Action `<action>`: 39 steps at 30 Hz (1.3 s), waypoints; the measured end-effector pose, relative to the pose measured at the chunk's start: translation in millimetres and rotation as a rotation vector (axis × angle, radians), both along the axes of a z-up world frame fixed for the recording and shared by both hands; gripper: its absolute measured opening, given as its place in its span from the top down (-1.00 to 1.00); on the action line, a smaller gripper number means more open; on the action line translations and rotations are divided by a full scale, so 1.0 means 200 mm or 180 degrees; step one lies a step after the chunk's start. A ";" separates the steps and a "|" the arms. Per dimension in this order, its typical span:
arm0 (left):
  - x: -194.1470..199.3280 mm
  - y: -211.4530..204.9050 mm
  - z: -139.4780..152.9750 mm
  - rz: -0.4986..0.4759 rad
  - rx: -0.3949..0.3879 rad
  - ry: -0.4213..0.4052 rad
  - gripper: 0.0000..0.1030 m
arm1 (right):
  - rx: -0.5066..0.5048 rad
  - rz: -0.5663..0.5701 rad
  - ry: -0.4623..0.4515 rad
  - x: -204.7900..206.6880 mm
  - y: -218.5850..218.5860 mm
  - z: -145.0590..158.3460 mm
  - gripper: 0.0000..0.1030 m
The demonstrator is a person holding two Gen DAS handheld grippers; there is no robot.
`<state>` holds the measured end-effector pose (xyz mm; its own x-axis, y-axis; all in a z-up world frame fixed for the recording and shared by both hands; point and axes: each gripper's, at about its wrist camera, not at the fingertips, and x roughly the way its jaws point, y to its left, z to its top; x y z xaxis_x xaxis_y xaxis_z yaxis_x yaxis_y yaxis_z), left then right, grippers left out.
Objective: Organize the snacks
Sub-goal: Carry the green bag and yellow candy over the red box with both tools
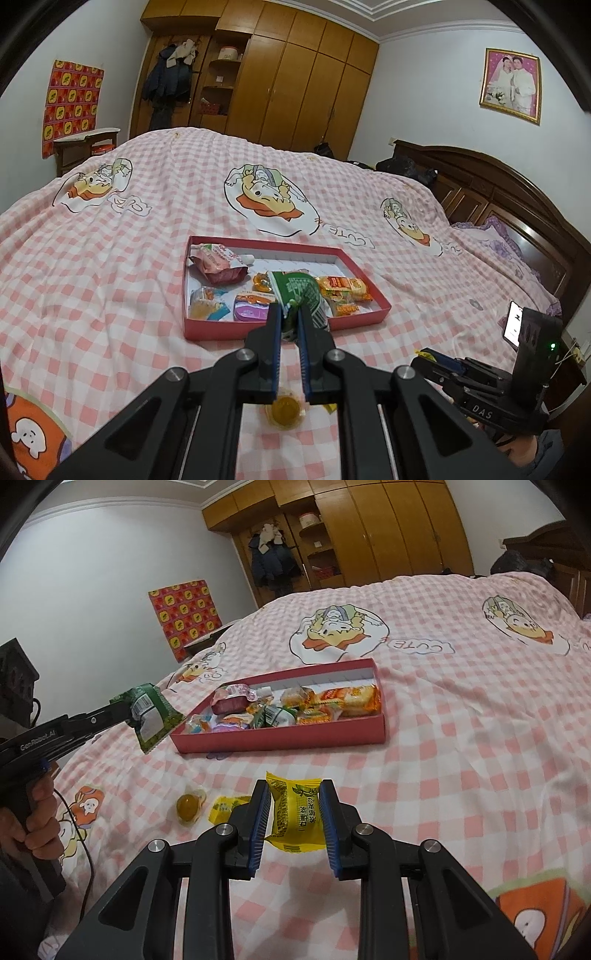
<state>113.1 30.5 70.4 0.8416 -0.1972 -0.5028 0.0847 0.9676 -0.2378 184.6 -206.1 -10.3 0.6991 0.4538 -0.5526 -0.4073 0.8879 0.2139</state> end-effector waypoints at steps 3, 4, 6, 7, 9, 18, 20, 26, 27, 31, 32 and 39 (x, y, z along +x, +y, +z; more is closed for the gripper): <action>0.02 0.00 -0.01 -0.0002 -0.0001 0.0013 0.84 | -0.0020 0.0043 -0.0029 0.01 0.03 0.01 0.45; 0.02 0.00 -0.01 -0.0003 0.0001 0.0009 0.84 | -0.0027 0.0062 -0.0038 0.02 0.04 0.02 0.45; 0.03 0.00 -0.01 -0.0001 0.0007 0.0002 0.84 | -0.0042 0.0090 -0.0052 0.03 0.06 0.03 0.45; 0.04 0.00 0.00 -0.0001 0.0013 -0.0001 0.84 | -0.0046 0.0108 -0.0059 0.04 0.07 0.03 0.45; 0.06 0.01 0.00 0.0004 0.0028 -0.0012 0.84 | -0.0056 0.0139 -0.0083 0.06 0.09 0.04 0.45; 0.15 0.04 0.05 0.0021 0.0066 -0.0090 0.84 | -0.0039 0.0169 -0.0160 0.16 0.12 0.10 0.45; 0.18 0.05 0.05 0.0033 0.0065 -0.0083 0.84 | -0.0039 0.0161 -0.0163 0.18 0.13 0.11 0.45; 0.27 0.09 0.05 0.0079 0.0055 -0.0103 0.84 | -0.0048 0.0175 -0.0195 0.26 0.14 0.13 0.45; 0.28 0.10 0.05 0.0076 0.0037 -0.0107 0.84 | -0.0051 0.0167 -0.0191 0.27 0.14 0.13 0.45; 0.34 0.12 0.03 0.0149 0.0053 -0.0092 0.84 | -0.0081 0.0132 -0.0215 0.34 0.13 0.13 0.45; 0.35 0.13 0.03 0.0173 0.0057 -0.0103 0.84 | -0.0104 0.0092 -0.0230 0.37 0.12 0.14 0.45; 0.45 0.16 0.01 0.0257 0.0095 -0.0102 0.83 | -0.0068 -0.0027 -0.0223 0.49 0.06 0.18 0.45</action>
<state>203.3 62.1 72.3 0.8700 -0.1133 -0.4799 0.0132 0.9782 -0.2070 283.0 -194.1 24.9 0.7402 0.4363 -0.5116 -0.4131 0.8954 0.1660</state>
